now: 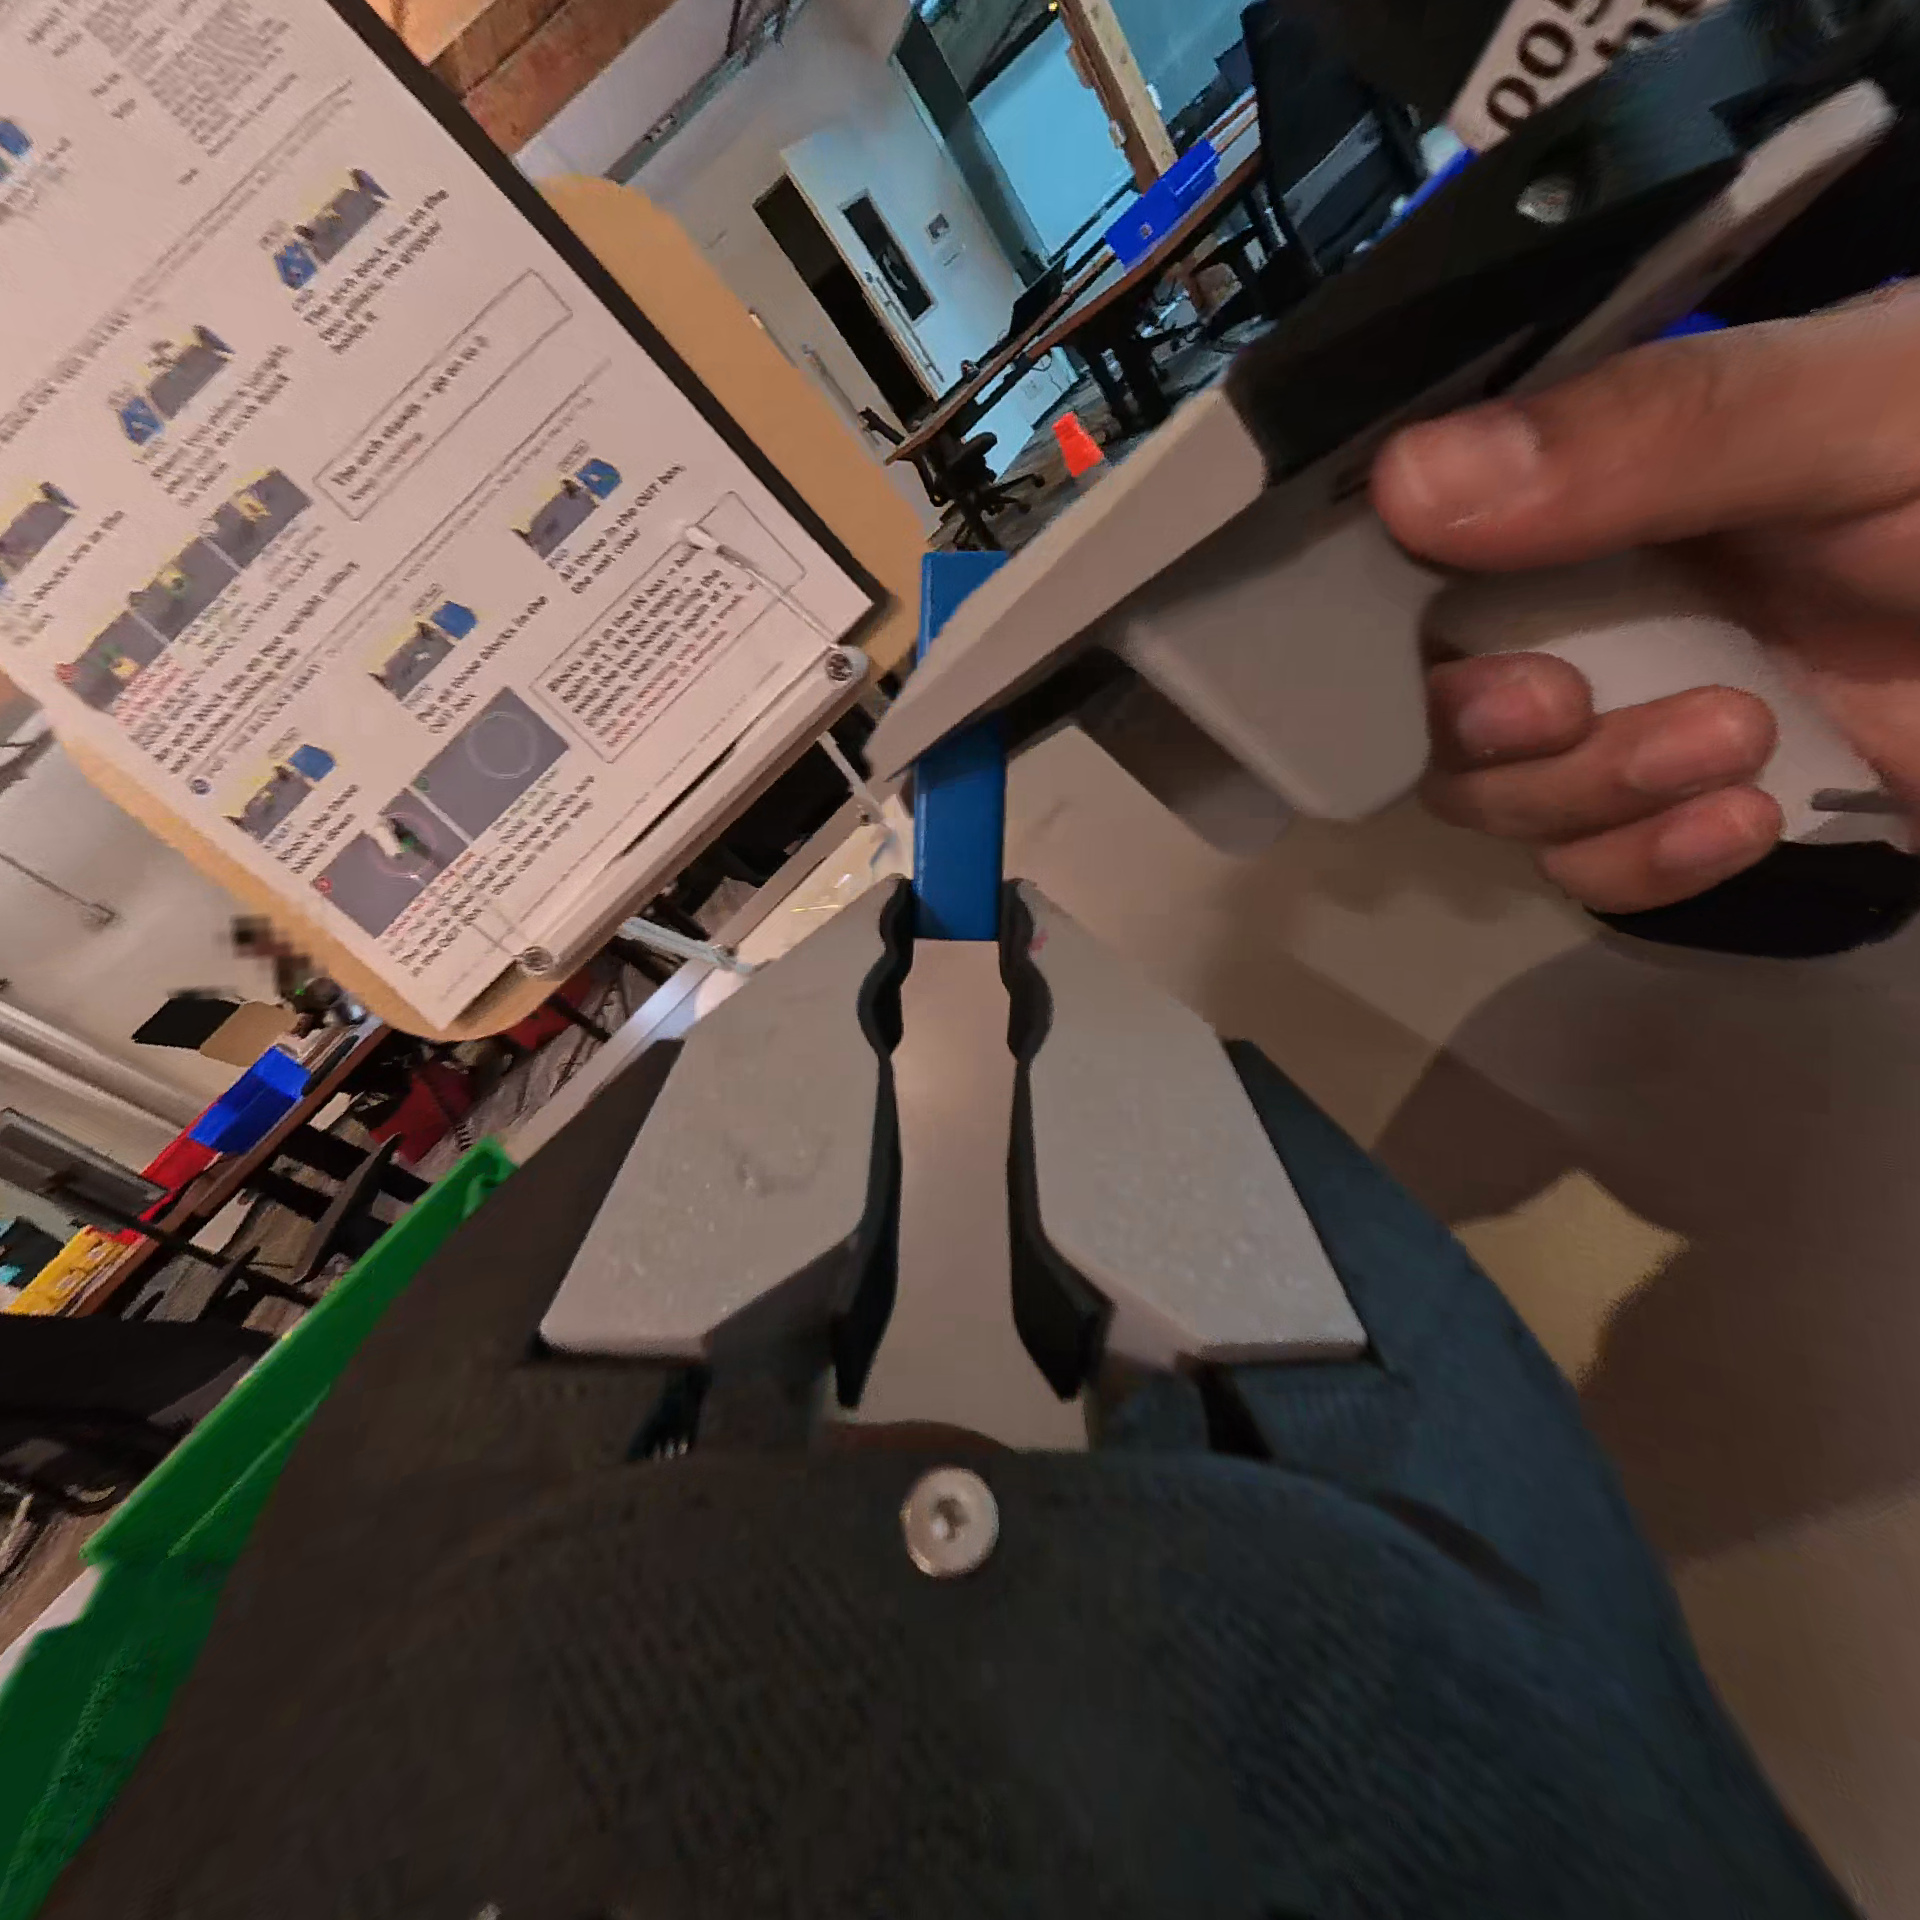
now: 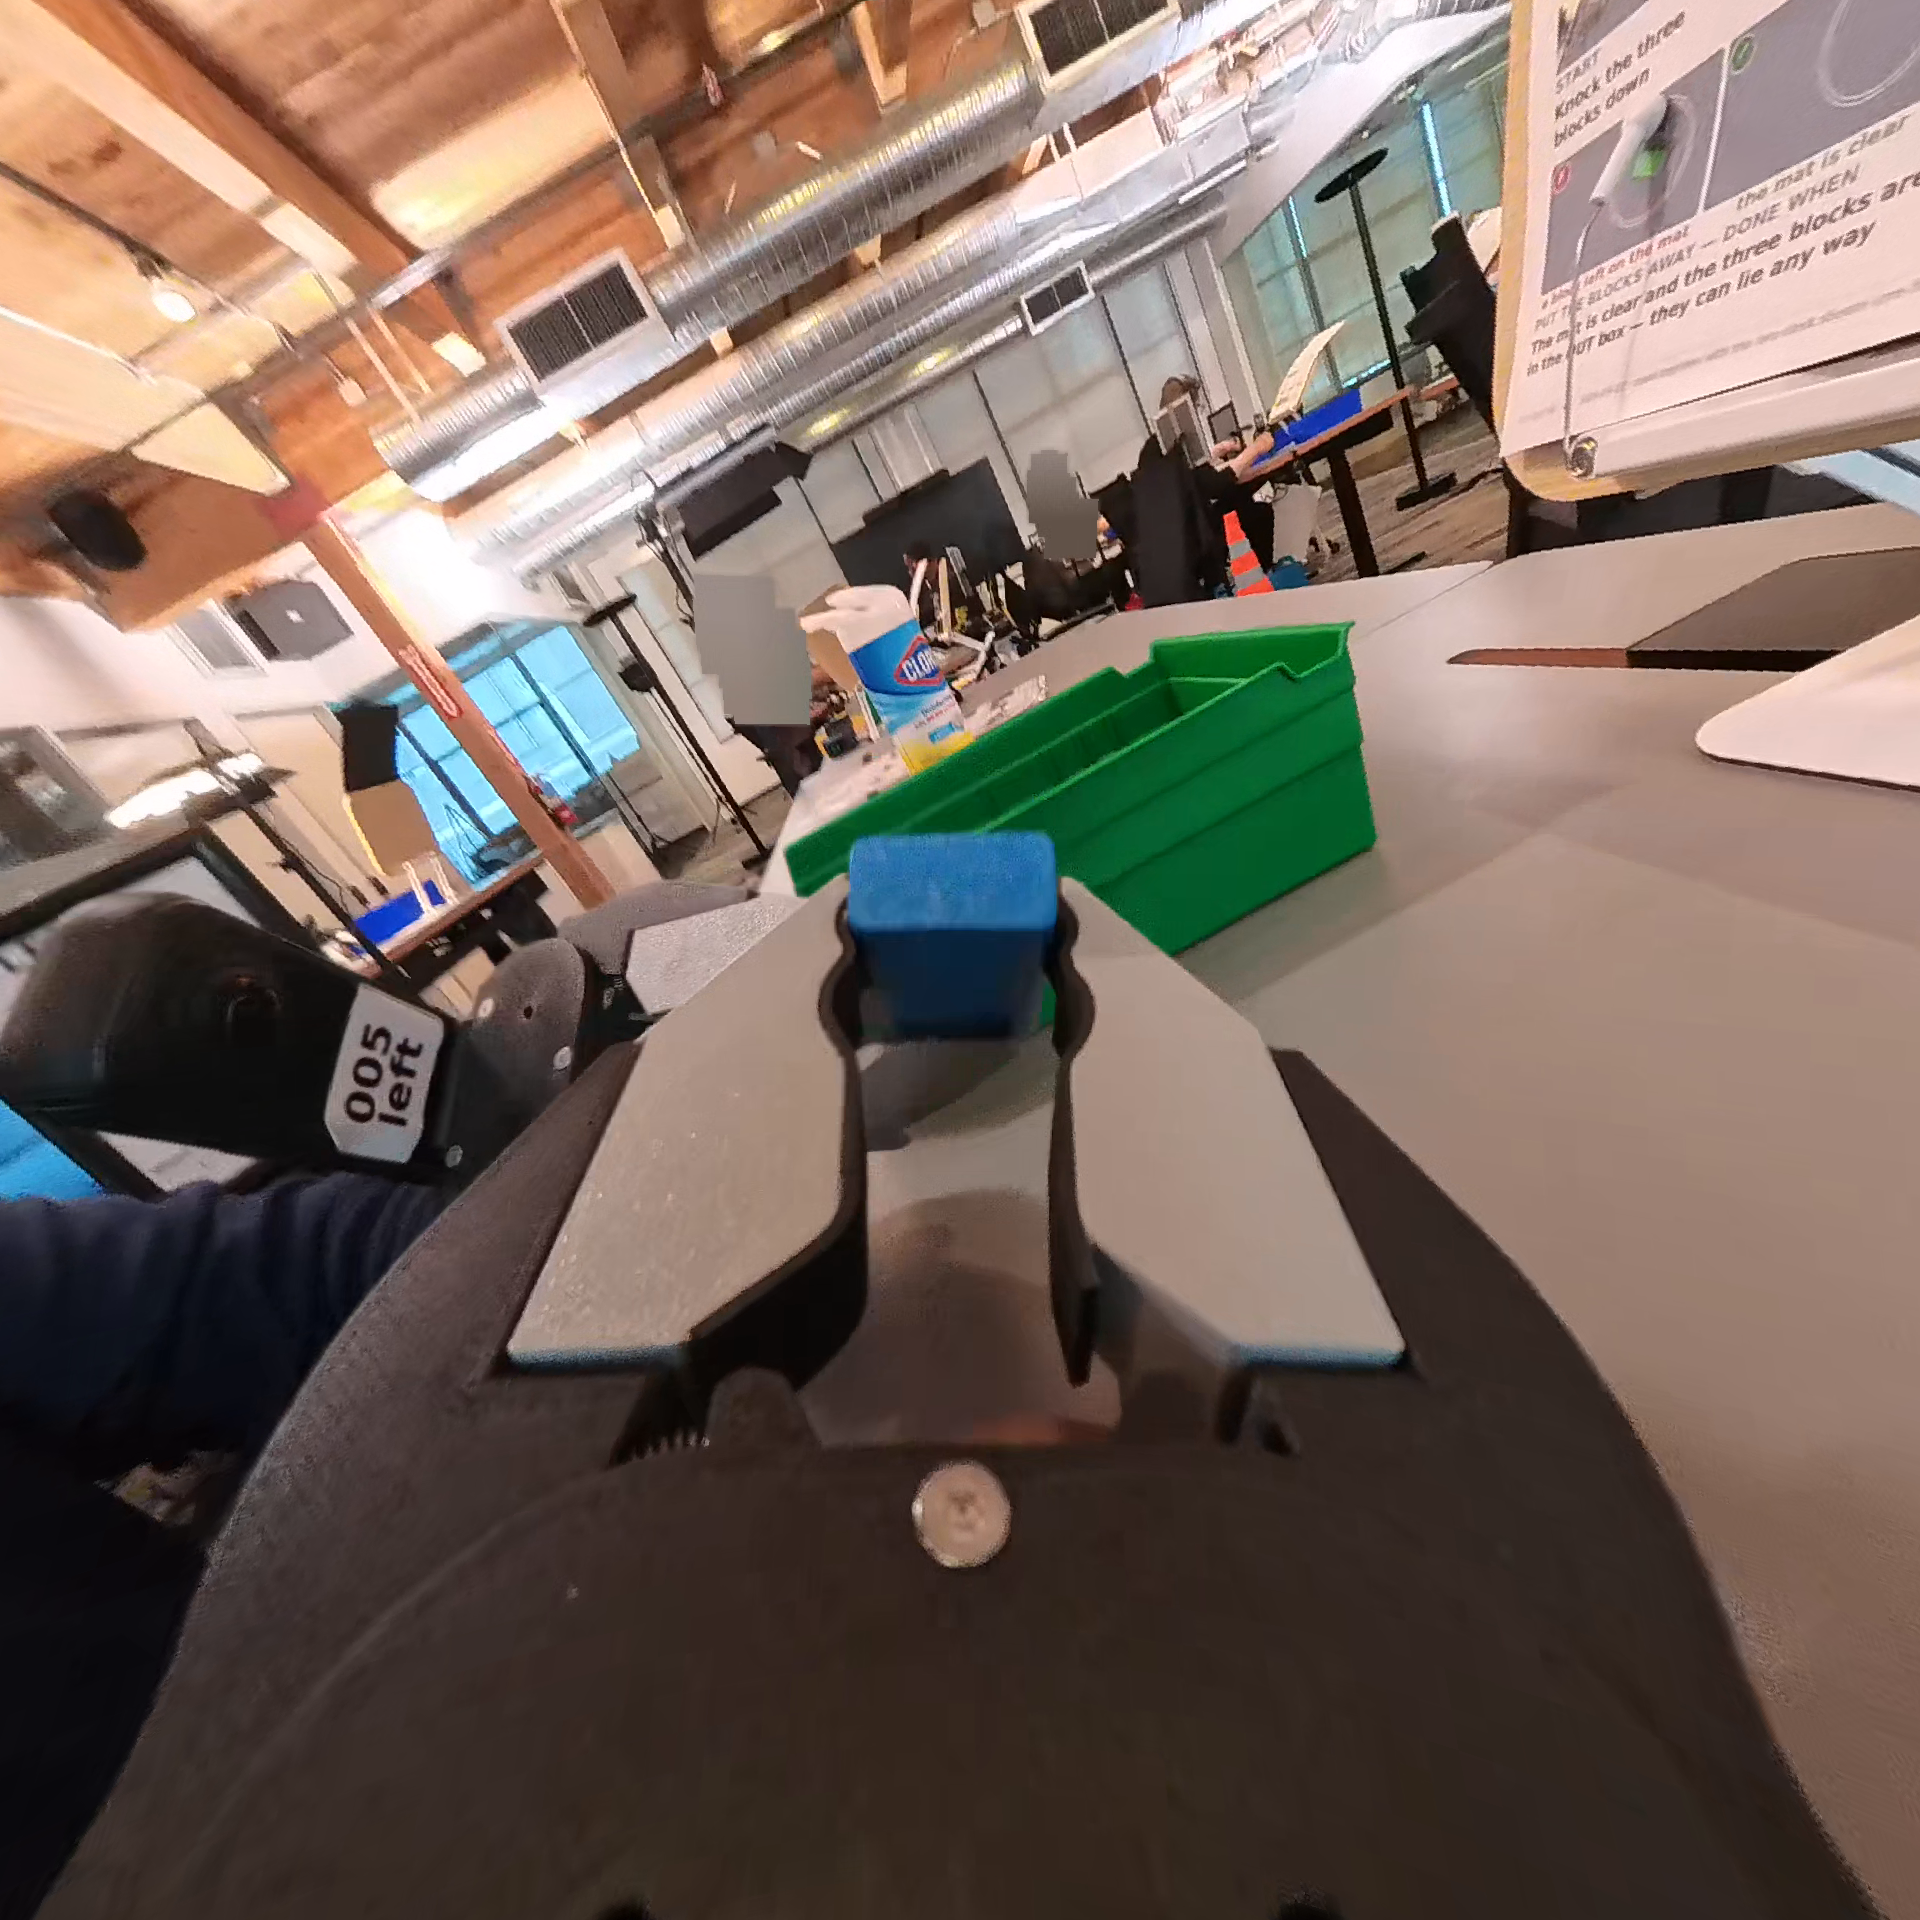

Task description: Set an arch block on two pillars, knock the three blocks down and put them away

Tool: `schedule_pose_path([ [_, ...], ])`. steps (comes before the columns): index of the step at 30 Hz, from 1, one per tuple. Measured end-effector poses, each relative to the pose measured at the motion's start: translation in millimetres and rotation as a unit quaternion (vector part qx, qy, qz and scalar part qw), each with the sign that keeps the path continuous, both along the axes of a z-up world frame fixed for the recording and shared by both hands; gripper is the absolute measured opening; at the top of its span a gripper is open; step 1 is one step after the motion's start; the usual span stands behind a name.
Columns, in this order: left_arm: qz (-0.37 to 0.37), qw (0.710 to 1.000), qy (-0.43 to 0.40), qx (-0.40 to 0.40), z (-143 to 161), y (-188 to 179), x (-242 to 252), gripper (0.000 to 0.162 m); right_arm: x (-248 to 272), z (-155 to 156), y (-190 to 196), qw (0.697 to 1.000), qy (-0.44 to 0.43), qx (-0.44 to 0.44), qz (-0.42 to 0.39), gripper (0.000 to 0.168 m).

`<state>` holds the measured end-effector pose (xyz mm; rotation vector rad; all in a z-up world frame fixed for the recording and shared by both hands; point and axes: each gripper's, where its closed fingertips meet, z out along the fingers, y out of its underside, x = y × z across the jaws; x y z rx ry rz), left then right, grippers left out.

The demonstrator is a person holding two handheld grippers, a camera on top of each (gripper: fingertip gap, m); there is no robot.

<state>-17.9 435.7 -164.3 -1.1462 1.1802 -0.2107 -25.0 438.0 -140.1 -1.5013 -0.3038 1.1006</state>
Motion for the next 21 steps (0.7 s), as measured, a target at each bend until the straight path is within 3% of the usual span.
schedule_pose_path([
  [1, -0.009, 1.000, 0.003, -0.005, -5, -1, 1, 0.013, 0, -4, 2, 1.000, -0.015, 0.000, -0.004, 0.031],
  [10, -0.041, 0.990, 0.017, -0.132, -39, 5, 1, 0.013, -5, -32, 12, 0.993, -0.120, -0.006, -0.020, 0.033],
  [21, -0.049, 0.990, 0.053, -0.123, -55, -5, 8, 0.018, -9, -38, 12, 0.986, -0.161, -0.007, -0.035, 0.032],
])
